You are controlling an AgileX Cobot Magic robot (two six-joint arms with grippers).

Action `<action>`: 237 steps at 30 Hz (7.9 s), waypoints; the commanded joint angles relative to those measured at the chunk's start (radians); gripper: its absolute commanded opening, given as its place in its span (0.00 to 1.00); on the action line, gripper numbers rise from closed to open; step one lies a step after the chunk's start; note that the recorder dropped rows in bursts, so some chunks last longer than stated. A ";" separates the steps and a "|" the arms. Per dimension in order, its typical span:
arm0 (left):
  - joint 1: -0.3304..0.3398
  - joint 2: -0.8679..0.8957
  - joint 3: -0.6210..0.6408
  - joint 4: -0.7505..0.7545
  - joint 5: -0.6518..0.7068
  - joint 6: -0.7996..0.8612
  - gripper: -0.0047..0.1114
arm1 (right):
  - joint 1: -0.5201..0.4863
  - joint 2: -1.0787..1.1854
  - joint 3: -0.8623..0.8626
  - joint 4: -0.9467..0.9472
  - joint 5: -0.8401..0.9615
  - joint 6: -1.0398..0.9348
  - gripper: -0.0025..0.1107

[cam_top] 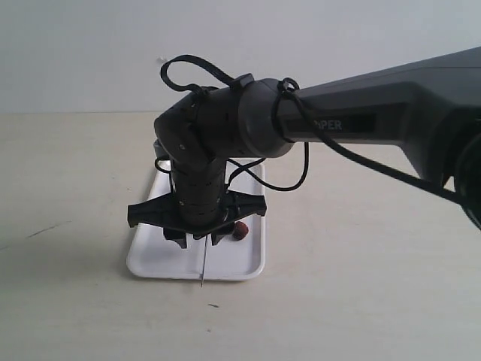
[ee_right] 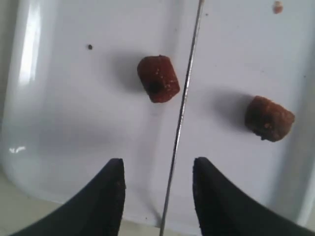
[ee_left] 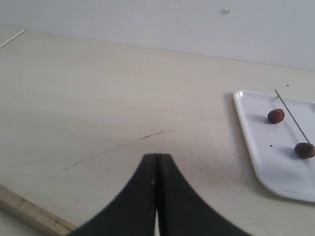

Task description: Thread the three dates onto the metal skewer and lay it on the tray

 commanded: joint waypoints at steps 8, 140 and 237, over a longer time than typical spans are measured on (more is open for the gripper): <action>-0.006 -0.006 0.000 0.003 -0.004 -0.005 0.04 | 0.000 0.023 -0.010 -0.011 0.025 0.012 0.38; -0.019 1.003 -0.944 0.091 -0.146 -0.306 0.04 | -0.557 -0.476 0.354 -0.028 -0.241 -0.795 0.02; -0.525 2.412 -1.910 0.182 0.572 0.441 0.43 | -0.557 -0.476 0.354 0.103 -0.306 -0.887 0.02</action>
